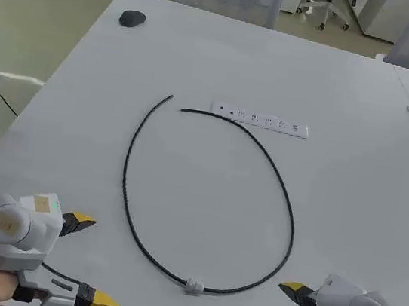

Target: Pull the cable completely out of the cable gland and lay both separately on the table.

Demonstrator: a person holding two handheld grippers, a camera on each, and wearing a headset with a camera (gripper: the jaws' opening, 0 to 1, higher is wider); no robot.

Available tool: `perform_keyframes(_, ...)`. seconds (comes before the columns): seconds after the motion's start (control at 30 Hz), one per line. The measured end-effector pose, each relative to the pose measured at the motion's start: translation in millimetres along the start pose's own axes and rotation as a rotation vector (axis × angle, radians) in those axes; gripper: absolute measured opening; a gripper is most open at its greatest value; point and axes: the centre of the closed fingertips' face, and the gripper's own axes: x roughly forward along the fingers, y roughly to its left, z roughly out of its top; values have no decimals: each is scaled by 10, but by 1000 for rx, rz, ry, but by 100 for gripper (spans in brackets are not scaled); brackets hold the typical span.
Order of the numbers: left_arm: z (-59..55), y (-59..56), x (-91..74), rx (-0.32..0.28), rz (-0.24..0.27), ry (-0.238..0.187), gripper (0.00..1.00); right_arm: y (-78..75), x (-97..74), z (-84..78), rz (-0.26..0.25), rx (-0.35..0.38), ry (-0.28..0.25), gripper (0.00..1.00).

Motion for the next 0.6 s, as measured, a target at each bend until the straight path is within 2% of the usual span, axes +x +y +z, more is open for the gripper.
perform_keyframes(0.33, 4, -3, -14, 7, -5, -1, 96, 11, 33, -6, -7, 0, 7, 89)
perform_keyframes(0.5, 13, 17, -41, 22, 10, -5, 93, -45, 23, 28, -31, 6, -12, 90)
perform_keyframes(0.6, 5, 9, -30, 0, 0, -7, 95, -57, 26, 45, -35, -1, -11, 89)
